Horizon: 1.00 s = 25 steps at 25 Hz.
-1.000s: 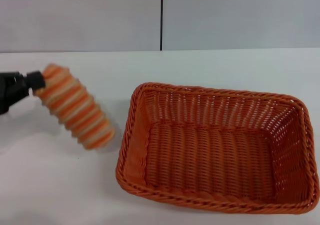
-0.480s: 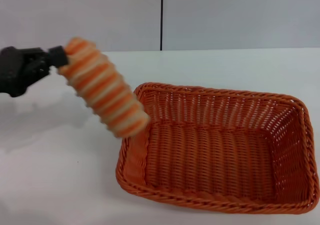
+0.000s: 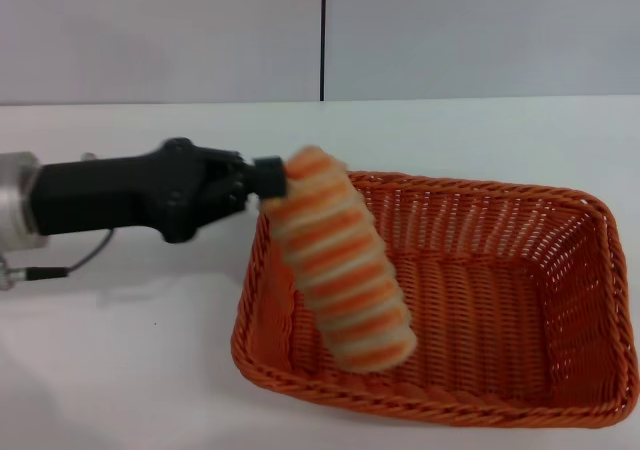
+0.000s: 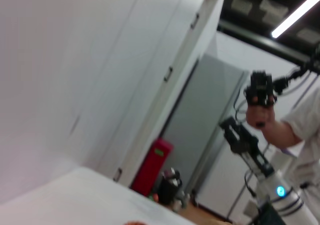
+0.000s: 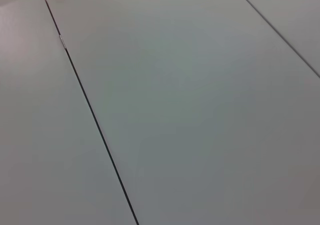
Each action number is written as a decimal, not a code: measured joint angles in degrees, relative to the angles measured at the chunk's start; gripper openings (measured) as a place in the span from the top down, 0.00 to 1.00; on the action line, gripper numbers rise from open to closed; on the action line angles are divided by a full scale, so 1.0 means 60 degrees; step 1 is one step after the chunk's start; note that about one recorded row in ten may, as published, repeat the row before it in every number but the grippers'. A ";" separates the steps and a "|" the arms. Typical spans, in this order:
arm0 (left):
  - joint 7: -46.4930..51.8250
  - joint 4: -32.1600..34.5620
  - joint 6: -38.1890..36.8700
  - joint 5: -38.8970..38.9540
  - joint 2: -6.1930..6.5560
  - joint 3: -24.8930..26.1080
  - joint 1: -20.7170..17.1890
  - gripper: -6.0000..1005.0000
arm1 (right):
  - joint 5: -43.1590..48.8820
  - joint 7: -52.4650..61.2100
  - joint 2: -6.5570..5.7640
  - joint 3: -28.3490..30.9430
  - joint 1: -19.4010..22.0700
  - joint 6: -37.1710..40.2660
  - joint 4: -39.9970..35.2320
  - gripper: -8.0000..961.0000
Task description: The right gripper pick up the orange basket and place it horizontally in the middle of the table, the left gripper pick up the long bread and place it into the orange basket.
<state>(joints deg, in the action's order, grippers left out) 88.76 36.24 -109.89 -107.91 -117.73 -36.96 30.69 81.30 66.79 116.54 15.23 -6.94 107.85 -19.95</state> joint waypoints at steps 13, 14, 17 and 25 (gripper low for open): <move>0.0047 -0.0381 0.0822 0.0540 -0.0032 -0.0633 0.0274 0.79 | 0.0129 -0.0014 0.0015 -0.0020 0.0009 -0.0047 0.0000 0.56; 0.0029 -0.0370 0.0822 0.0588 -0.0026 -0.0608 0.0239 0.75 | 0.0131 -0.0014 0.0023 -0.0018 0.0011 -0.0047 -0.0001 0.56; -0.0060 -0.0348 0.0825 0.0793 -0.0021 -0.0465 0.0121 0.63 | 0.0132 -0.0014 0.0026 -0.0019 0.0013 -0.0047 -0.0001 0.56; -0.1925 -0.0875 0.0749 0.2839 -0.0019 0.1524 -0.0957 0.27 | 0.0132 -0.0060 0.0071 -0.0032 -0.0013 -0.0039 0.0098 0.56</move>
<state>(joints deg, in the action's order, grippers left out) 77.21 30.99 -105.40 -90.87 -117.84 -27.82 24.95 82.10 66.43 116.97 15.04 -7.02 107.62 -19.36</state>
